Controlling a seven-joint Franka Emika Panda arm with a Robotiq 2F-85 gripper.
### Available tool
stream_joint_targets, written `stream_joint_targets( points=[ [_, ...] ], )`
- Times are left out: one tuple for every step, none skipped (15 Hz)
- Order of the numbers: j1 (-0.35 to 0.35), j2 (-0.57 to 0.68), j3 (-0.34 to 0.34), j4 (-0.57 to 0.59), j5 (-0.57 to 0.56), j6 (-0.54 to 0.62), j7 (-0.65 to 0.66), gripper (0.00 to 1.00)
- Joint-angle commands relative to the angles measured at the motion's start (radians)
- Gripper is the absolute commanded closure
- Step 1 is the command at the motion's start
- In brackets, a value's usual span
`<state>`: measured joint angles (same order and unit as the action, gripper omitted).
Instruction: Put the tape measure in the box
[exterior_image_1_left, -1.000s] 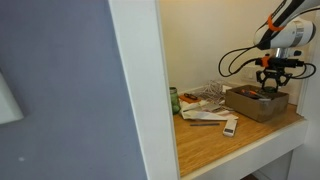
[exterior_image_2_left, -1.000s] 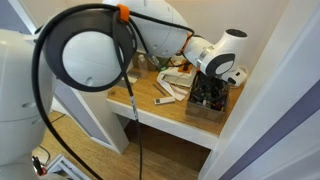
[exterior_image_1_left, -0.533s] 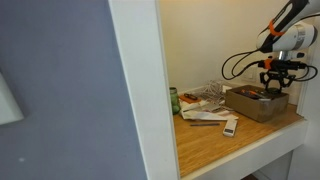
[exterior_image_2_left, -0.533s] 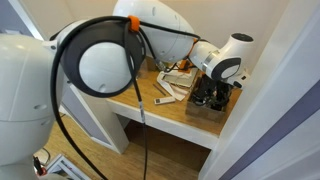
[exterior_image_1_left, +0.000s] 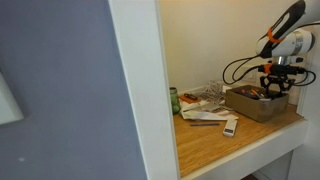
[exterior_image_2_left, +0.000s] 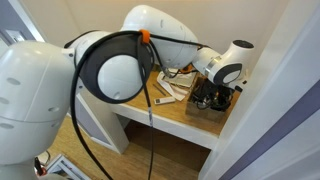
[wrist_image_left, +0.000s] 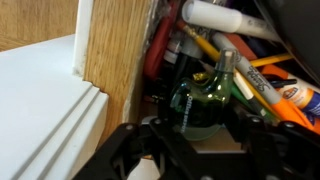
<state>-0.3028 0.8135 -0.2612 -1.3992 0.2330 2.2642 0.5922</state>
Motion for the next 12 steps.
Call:
stream_joint_targets(
  points=[
    [-0.023, 0.016, 0.025, 0.052, 0.026, -0.025, -0.021, 0.39],
    [-0.022, 0.007, 0.029, 0.049, 0.026, -0.027, -0.027, 0.36],
    [-0.021, -0.003, 0.033, 0.046, 0.026, -0.027, -0.036, 0.30],
    [-0.020, -0.014, 0.036, 0.041, 0.027, -0.028, -0.044, 0.27],
    [-0.017, -0.032, 0.041, 0.031, 0.026, -0.030, -0.056, 0.15],
    [-0.014, -0.049, 0.045, 0.022, 0.024, -0.035, -0.066, 0.04],
    [-0.006, -0.062, 0.044, 0.015, 0.014, -0.043, -0.077, 0.00],
    [0.001, -0.071, 0.041, 0.010, 0.005, -0.046, -0.085, 0.00],
    [0.008, -0.085, 0.040, 0.003, 0.000, -0.060, -0.095, 0.00],
    [0.012, -0.101, 0.043, -0.006, -0.001, -0.080, -0.110, 0.00],
    [0.018, -0.120, 0.047, -0.017, -0.006, -0.102, -0.130, 0.00],
    [0.023, -0.141, 0.051, -0.031, -0.016, -0.131, -0.161, 0.00]
  ],
)
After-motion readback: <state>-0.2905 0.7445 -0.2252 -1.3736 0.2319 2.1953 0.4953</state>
